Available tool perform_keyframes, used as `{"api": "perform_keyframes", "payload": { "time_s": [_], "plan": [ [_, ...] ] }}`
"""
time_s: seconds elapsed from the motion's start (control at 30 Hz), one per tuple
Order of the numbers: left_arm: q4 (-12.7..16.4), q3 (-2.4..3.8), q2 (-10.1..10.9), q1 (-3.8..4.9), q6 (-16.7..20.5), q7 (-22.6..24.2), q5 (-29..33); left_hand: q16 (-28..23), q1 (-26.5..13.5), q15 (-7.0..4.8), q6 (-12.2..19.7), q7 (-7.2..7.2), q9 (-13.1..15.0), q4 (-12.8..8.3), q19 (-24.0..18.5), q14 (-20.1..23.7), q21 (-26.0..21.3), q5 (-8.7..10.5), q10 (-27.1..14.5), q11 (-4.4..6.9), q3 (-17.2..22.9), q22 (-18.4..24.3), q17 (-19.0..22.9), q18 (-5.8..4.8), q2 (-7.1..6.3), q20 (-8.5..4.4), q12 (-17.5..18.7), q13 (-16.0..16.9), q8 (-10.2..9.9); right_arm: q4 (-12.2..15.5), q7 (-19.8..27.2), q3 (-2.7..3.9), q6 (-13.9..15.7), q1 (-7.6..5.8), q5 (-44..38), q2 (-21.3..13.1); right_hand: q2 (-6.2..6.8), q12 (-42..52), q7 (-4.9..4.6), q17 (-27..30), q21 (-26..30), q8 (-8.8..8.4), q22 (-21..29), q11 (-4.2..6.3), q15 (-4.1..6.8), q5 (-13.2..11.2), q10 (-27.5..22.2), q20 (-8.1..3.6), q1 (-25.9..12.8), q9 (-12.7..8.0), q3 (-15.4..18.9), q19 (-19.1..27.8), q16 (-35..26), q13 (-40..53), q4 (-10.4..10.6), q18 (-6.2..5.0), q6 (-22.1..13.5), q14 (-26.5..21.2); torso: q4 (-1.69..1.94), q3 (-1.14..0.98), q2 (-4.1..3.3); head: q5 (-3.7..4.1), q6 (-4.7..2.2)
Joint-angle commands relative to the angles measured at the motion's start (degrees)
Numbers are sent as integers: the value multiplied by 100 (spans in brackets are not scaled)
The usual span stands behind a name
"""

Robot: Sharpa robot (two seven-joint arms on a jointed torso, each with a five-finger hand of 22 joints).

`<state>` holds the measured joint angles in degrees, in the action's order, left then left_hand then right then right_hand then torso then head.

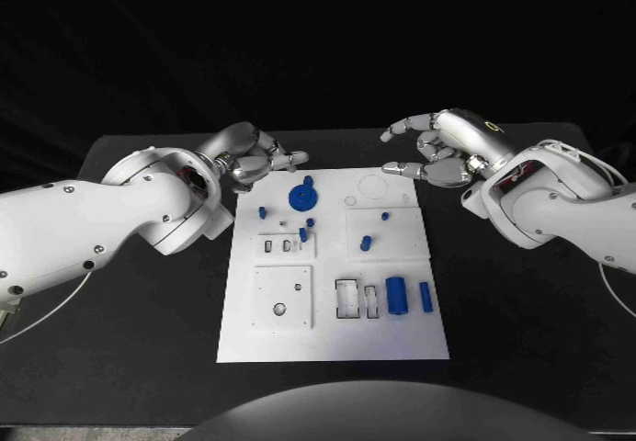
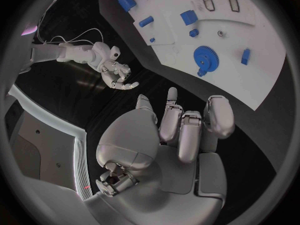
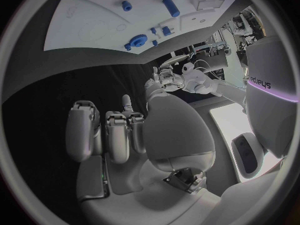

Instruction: Assemble the parts on the task board

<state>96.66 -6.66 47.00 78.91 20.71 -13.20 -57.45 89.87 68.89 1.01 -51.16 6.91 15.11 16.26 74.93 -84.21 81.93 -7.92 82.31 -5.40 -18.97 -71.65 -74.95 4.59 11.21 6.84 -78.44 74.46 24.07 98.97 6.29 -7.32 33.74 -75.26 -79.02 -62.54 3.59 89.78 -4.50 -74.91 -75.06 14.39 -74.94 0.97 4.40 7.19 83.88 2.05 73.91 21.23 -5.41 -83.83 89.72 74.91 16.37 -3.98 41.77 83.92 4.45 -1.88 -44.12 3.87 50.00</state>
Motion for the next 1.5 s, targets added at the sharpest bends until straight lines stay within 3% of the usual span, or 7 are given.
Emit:
{"api": "perform_keyframes", "payload": {
  "time_s": [0.03, 0.23, 0.33, 0.5, 0.67, 1.03, 1.5],
  "plan": [
    [-29, 10, -109, 15, -909, -1253, -851, 13, -178, -103, -98, -94, 289, 6, 320, -579, 243, 66, 769, 304, -46, -455, -1505, -131, 6, -38, -1156, 1554, 256, -30, 74, -4, -60, 49, 92, 31, -78, 22, -10, -1509, -13, 25, -1105, -41, -42, 70, 612, 26, 28, -20, -33, -91, 28, 1509, -18, 90, 46, 608, -61, -25, -1, -92, 0],
    [-19, 14, -254, 16, -1403, -1896, -1180, 13, -440, -240, 230, -244, 1572, 0, 532, -579, 392, 173, 769, 431, -33, -786, -1505, -184, -24, -196, -1156, 1554, 1089, -71, 65, -8, -101, 127, 106, 78, -91, 22, -13, -1509, -13, 23, -1104, -44, -43, 102, 612, 27, 31, -32, -31, -90, 28, 1509, -16, 90, 50, 608, -89, -47, -12, -173, 0],
    [-13, 15, -299, 15, -1571, -2115, -1284, 13, -444, -283, 307, -271, 2010, 10, 580, -579, 407, 140, 769, 480, -8, -844, -1505, -200, -50, -215, -1156, 1554, 1356, -101, 44, -8, -145, 153, 108, 98, -100, 22, -19, -1509, -15, 19, -1104, -47, -45, 118, 612, 29, 17, -43, -23, -90, 28, 1509, -6, 90, 50, 608, -84, -36, 3, -196, 0],
    [9, 14, -344, 13, -1867, -2333, -1351, 13, -461, -345, 387, -344, 2690, 8, 654, -579, 425, 97, 769, 548, 40, -928, -1505, -217, -61, -271, -1156, 1554, 1719, -152, 54, -9, -173, 194, 110, 139, -114, 22, -29, -1509, -19, 21, -1104, -53, -49, 134, 612, 32, -10, -56, -10, -90, 28, 1509, 6, 90, 65, 608, -83, -40, 6, -212, 0],
    [28, 14, -385, 10, -2094, -2421, -1387, 13, -451, -412, 350, -422, 3140, 6, 863, -579, 512, 27, 769, 619, 76, -1145, -1505, -271, -73, -333, -1156, 1554, 1945, -198, 106, -9, -163, 254, 108, 178, -128, 22, -33, -1509, -28, 27, -1106, -57, -53, 154, 612, 34, -21, -64, -4, -92, 28, 1509, 8, 92, 84, 608, -85, -14, 12, -205, 0],
    [3, 10, -490, -27, -2383, -2486, -1407, 13, -465, -457, 340, -470, 3423, -1, 864, -579, 504, -70, 769, 666, 107, -1146, -1505, -270, -56, -381, -1156, 1554, 2005, -234, 174, -9, -87, 306, 61, 199, -150, 22, -40, -1509, -39, 35, -1108, -63, -58, 191, 612, 39, -52, -80, 10, -95, 28, 1509, 14, 93, 117, 608, -79, -12, 26, -203, 0],
    [-153, 4, -665, -130, -2515, -2478, -1327, 13, -246, -503, 291, -514, 3669, -64, 848, -579, 481, -536, 769, 712, 224, -1136, -1505, -265, -91, -431, -1156, 1554, 1822, -272, 147, -9, -96, 312, 56, 219, -170, 22, -48, -1509, -40, 41, -1107, -68, -62, 213, 612, 42, -65, -91, 14, -94, 28, 1509, 13, 93, 140, 608, -86, -5, 32, -230, 0]
  ]
}}
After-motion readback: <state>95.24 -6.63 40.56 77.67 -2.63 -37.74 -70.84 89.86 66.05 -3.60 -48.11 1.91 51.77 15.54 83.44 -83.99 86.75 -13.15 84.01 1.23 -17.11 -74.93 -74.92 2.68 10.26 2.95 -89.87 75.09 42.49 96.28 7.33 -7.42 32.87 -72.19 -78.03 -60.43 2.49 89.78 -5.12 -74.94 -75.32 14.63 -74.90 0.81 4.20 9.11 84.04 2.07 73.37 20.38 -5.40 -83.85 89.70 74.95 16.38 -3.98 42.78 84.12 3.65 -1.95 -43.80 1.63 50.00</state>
